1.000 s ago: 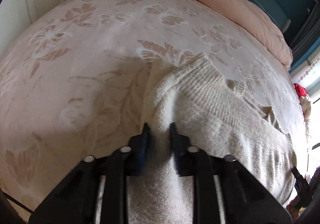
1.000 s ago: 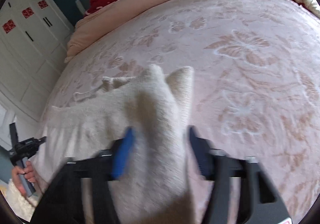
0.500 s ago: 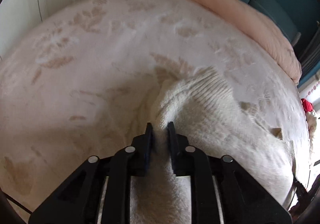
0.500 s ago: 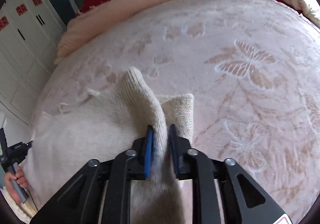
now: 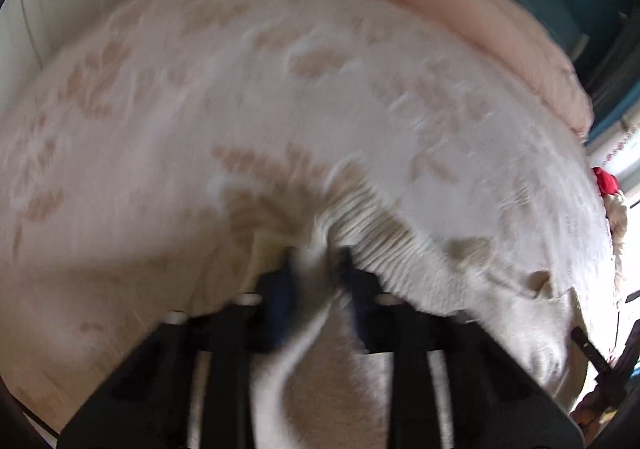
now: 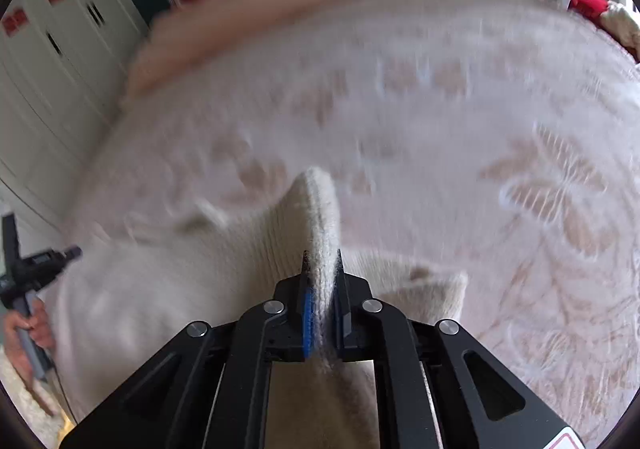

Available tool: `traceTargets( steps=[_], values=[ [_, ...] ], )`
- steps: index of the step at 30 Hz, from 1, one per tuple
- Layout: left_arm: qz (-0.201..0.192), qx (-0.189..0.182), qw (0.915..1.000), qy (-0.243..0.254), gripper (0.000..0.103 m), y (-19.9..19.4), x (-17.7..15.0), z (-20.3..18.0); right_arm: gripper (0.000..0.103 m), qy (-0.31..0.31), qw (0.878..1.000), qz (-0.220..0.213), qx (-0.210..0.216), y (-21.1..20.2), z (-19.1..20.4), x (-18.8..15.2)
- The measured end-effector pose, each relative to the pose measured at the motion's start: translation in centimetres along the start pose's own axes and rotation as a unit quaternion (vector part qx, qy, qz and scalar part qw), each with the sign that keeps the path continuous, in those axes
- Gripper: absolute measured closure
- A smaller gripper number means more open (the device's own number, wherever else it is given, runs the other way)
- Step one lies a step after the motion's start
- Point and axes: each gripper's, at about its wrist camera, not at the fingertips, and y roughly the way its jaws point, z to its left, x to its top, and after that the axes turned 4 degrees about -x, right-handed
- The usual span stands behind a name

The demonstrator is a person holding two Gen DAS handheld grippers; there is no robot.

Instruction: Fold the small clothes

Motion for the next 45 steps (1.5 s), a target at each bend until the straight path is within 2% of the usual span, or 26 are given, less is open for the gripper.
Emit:
traceTargets(
  steps=[1, 3, 4, 6, 7, 8, 9, 10, 12, 13, 14, 19, 23, 25, 27, 29, 31, 32, 33, 34, 35, 36, 38, 42, 43, 45],
  values=[
    [-0.029, -0.01, 0.9995, -0.004, 0.1, -1.3, 0.5, 0.0, 0.096, 0.012, 1.0, -0.022, 0.002, -1.1, -0.3, 0.3],
    [-0.045, -0.003, 0.9987, -0.023, 0.1, -1.7, 1.4, 0.7, 0.095, 0.041, 0.998, -0.036, 0.005, -1.3, -1.6, 0.6],
    [-0.042, 0.004, 0.9984, -0.036, 0.1, -1.3, 1.8, 1.0, 0.093, 0.043, 0.999, -0.005, -0.005, 0.6, -2.3, 0.4],
    [0.001, 0.032, 0.9979, -0.056, 0.1, 1.6, 2.0, 2.4, 0.089, 0.053, 0.997, 0.056, -0.022, 3.1, -3.2, -0.5],
    [0.027, 0.036, 0.9967, -0.069, 0.1, 2.6, 1.6, 3.1, 0.089, 0.065, 0.996, 0.06, -0.015, 3.0, -3.5, -0.9],
    [0.028, 0.023, 0.9963, -0.078, 0.1, 2.3, 1.1, 3.7, 0.088, 0.073, 0.997, 0.037, -0.003, 1.4, -3.6, -1.4],
    [0.012, 0.005, 0.9966, -0.082, 0.099, 1.3, 0.5, 4.0, 0.082, 0.071, 0.997, 0.018, -0.003, -0.2, -3.6, -1.8],
    [-0.003, -0.008, 0.9967, -0.081, 0.095, 0.0, 0.0, 4.2, 0.076, 0.066, 0.998, -0.004, -0.008, -2.6, -3.5, -2.6],
    [-0.026, -0.03, 0.9966, -0.072, 0.073, -3.4, -1.7, 4.7, 0.048, 0.06, 0.998, -0.032, -0.01, -5.9, -3.5, -4.3],
    [-0.035, -0.037, 0.9961, -0.072, 0.053, -4.8, -2.7, 5.0, 0.045, 0.059, 0.998, -0.037, -0.006, -7.2, -3.6, -5.4],
    [-0.046, -0.045, 0.9949, -0.077, 0.042, -6.9, -4.4, 5.7, 0.043, 0.058, 0.998, -0.031, -0.003, -8.6, -3.8, -7.3],
    [-0.026, -0.044, 0.9924, -0.112, 0.029, -10.3, -11.8, 8.8, 0.041, 0.081, 0.997, 0.005, 0.012, -11.0, -4.6, -14.7],
    [-0.031, -0.052, 0.9785, -0.197, 0.023, -10.3, -17.3, 11.3, 0.039, 0.144, 0.986, 0.033, 0.077, -9.8, -5.0, -18.2],
    [-0.058, -0.044, 0.9767, -0.202, 0.019, -10.5, -17.7, 10.6, 0.036, 0.167, 0.98, 0.036, 0.103, -9.0, -5.0, -18.2],
    [-0.061, -0.044, 0.9748, -0.21, 0.013, -9.9, -17.3, 9.9, 0.027, 0.187, 0.974, 0.029, 0.124, -8.2, -4.8, -17.7],
    [-0.06, -0.031, 0.9717, -0.226, 0.007, -8.9, -16.6, 9.1, 0.027, 0.214, 0.966, 0.029, 0.142, -7.0, -4.7, -17.0],
    [-0.056, -0.027, 0.9708, -0.232, 0.007, -8.2, -15.9, 8.7, 0.027, 0.233, 0.961, 0.026, 0.146, -6.2, -4.8, -16.4],
    [-0.048, -0.03, 0.9699, -0.237, 0.016, -7.8, -15.3, 8.3, 0.033, 0.24, 0.959, 0.02, 0.151, -6.1, -4.7, -15.9],
    [-0.043, -0.045, 0.9688, -0.24, 0.027, -7.7, -15.0, 8.2, 0.062, 0.245, 0.957, 0.018, 0.153, -6.0, -4.7, -15.5],
    [-0.028, -0.051, 0.9676, -0.246, 0.053, -7.4, -14.5, 7.9, 0.078, 0.249, 0.955, 0.02, 0.159, -6.0, -4.7, -15.0],
    [-0.019, -0.057, 0.9659, -0.252, 0.066, -7.4, -14.3, 7.9, 0.079, 0.259, 0.95, 0.017, 0.173, -6.5, -4.9, -14.6],
    [-0.013, -0.072, 0.9629, -0.26, 0.068, -7.6, -14.2, 7.9, 0.081, 0.262, 0.949, 0.004, 0.177, -7.5, -5.1, -14.2],
    [-0.021, -0.083, 0.9604, -0.265, 0.077, -9.5, -14.2, 7.8, 0.082, 0.236, 0.957, -0.016, 0.169, -10.5, -4.8, -13.5],
    [-0.015, -0.1, 0.9623, -0.252, 0.081, -13.8, -17.0, 7.7, 0.082, 0.174, 0.976, -0.028, 0.127, -15.1, -5.2, -14.5],
    [-0.008, -0.096, 0.9641, -0.248, 0.081, -14.3, -18.1, 7.8, 0.082, 0.152, 0.983, -0.02, 0.1, -15.7, -5.5, -15.8],
    [0.016, -0.077, 0.9684, -0.237, 0.081, -14.1, -21.2, 8.1, 0.081, 0.147, 0.986, 0.018, 0.075, -14.5, -6.8, -18.0]
  ],
)
